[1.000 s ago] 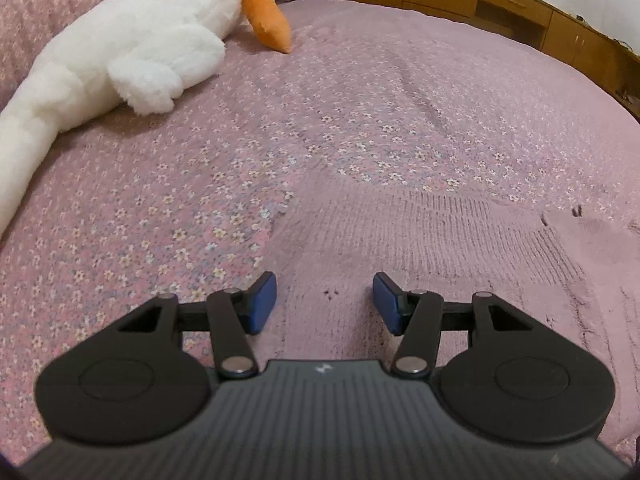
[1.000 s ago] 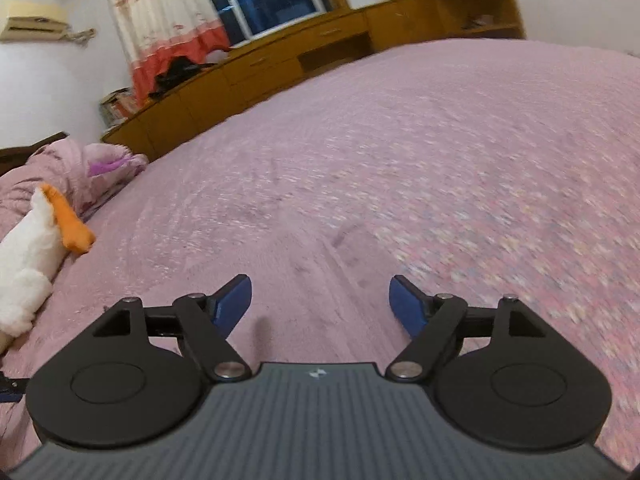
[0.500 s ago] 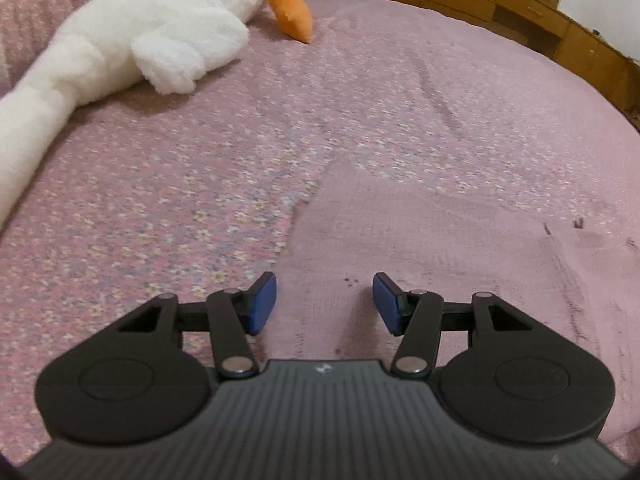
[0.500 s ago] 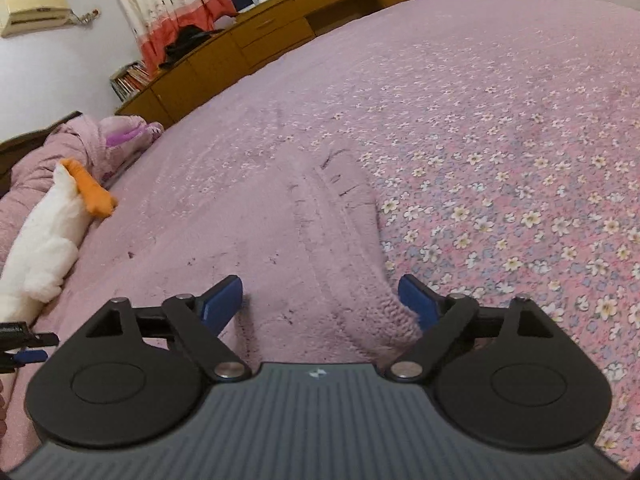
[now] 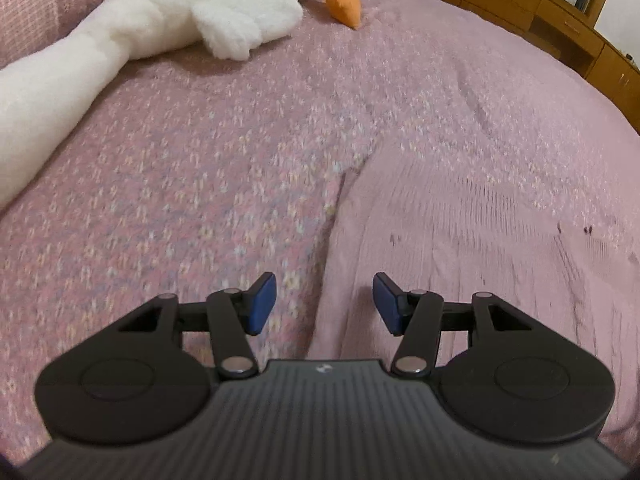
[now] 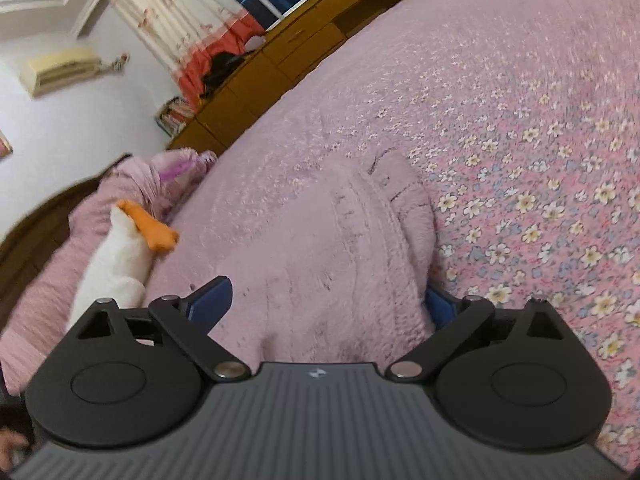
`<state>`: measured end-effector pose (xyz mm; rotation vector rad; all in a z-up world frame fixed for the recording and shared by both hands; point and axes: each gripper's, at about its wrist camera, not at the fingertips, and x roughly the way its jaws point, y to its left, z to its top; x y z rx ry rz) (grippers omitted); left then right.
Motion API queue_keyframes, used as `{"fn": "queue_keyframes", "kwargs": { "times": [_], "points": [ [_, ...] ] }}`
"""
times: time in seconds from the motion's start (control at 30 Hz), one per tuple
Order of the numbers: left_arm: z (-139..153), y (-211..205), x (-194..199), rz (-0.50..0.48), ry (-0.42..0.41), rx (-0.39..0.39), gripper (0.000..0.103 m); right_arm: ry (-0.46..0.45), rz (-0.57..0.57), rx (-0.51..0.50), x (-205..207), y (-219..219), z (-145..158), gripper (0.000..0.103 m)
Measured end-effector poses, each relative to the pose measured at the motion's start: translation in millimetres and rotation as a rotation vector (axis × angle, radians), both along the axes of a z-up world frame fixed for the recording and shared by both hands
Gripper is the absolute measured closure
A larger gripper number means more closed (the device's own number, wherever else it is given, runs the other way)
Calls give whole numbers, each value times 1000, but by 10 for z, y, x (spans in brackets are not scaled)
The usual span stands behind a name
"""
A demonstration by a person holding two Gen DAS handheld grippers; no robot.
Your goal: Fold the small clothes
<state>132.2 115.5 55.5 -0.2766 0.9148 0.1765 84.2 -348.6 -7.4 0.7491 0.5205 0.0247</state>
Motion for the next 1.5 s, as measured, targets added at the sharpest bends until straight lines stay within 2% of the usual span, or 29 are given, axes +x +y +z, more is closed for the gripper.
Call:
{"fn": "queue_keyframes", "kwargs": {
  "times": [0.27, 0.3, 0.33, 0.43, 0.53, 0.6, 0.67, 0.83, 0.93, 0.97, 1.07, 1.17, 1.2, 1.23, 1.3, 1.4, 1.43, 1.5],
  "points": [
    [6, -123, -191, -26, 36, 2, 48, 1, 0, -77, 57, 135, 18, 4],
    [16, -133, -208, -27, 37, 3, 48, 1, -10, -83, 70, 137, 16, 13],
    [29, -144, -229, -28, 38, 6, 48, 8, -34, -93, 58, 138, 20, 27],
    [82, -168, -302, -23, 34, 26, 48, 24, -62, -61, 36, 90, -3, 47],
    [106, -182, -347, -20, 39, 30, 48, 14, -66, 46, 45, -46, -64, 47],
    [103, -172, -352, -26, 60, 6, 48, 16, -65, 65, 77, -90, -114, 46],
    [118, -150, -382, -25, 70, -25, 48, 8, -44, 38, 104, -65, -108, 41],
    [231, -118, -476, -21, 60, -10, 48, -17, 0, -85, 167, 141, -70, 17],
    [282, -90, -524, -15, 56, -27, 48, -6, 17, -151, 202, 267, -42, 15],
    [291, -93, -539, -14, 56, -23, 48, -5, 19, -143, 194, 264, -35, 15],
    [308, -129, -562, -17, 57, 16, 48, -6, -15, -72, 145, 193, -29, 27],
    [294, -138, -557, -30, 64, 38, 48, -3, -44, 9, 101, 72, -64, 46],
    [288, -136, -551, -32, 64, 38, 48, -1, -45, 39, 102, 40, -79, 60],
    [281, -134, -543, -32, 62, 38, 48, 2, -41, 77, 106, 8, -99, 63],
    [279, -133, -542, -35, 58, 42, 48, -8, -26, 114, 94, -13, -107, 64],
    [268, -161, -529, -50, 51, 55, 48, -14, -12, 89, 118, 44, -48, 63],
    [260, -169, -520, -52, 52, 59, 48, -5, -12, 88, 133, 51, -45, 56],
    [241, -171, -502, -53, 53, 60, 48, 20, -19, 108, 173, 62, -64, 50]
  ]
}}
